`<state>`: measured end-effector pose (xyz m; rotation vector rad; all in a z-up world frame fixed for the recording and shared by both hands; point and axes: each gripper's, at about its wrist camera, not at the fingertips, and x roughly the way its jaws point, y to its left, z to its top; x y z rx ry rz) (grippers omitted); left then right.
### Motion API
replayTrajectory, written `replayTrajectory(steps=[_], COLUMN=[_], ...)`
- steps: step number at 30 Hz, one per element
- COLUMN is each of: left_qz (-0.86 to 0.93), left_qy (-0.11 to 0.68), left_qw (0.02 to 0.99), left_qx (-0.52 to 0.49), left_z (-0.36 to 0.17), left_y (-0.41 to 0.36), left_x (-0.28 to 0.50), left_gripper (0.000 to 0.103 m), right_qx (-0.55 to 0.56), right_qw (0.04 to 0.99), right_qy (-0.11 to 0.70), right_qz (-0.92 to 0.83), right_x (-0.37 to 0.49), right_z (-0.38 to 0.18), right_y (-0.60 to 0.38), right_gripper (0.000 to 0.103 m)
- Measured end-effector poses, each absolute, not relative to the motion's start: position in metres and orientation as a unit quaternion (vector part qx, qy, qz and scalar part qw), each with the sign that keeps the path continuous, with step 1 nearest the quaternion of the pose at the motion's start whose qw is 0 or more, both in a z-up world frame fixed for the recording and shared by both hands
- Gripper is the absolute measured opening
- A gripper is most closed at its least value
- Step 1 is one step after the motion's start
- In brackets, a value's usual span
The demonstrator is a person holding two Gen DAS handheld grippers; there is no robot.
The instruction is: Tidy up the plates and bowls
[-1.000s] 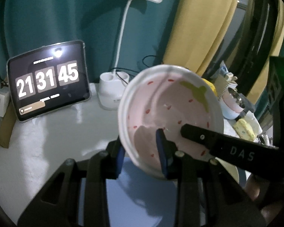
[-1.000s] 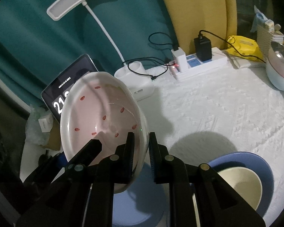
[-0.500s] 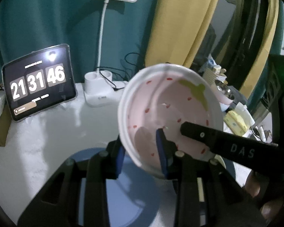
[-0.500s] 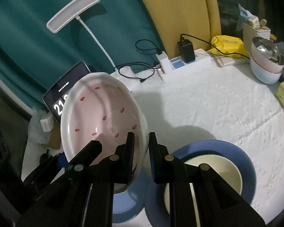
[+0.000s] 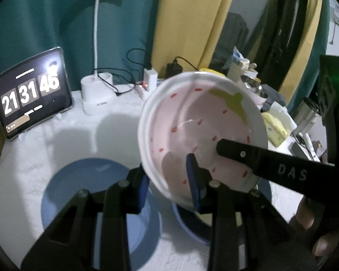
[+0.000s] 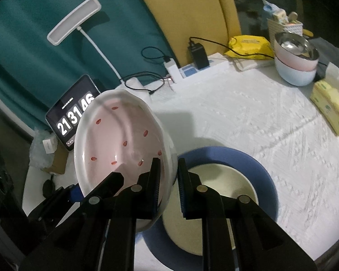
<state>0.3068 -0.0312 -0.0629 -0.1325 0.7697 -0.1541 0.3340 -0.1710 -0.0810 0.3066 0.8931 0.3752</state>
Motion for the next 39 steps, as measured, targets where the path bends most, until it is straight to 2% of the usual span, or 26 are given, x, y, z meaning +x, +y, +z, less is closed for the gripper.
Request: replayTrajectory(steps=[26,39], left_qz=[-0.098,-0.094], left_qy=[0.425,0.432], left_qw=[0.899,0.897], left_qx=[-0.035,-0.021], left_z=[-0.099,-0.107], left_y=[-0.079,-0.085], left_x=[0.302,0.3], left_gripper=[0.031,0.031], right_qx=[0.148,0.111], right_qw=[0.869,0.877], right_qy=[0.446,0.446], right_qz=[0.154,0.144], right_x=[0.32,0.315], right_z=[-0.119,-0.131], right_y=[-0.214,-0.209], right_gripper=[0.017,0.017])
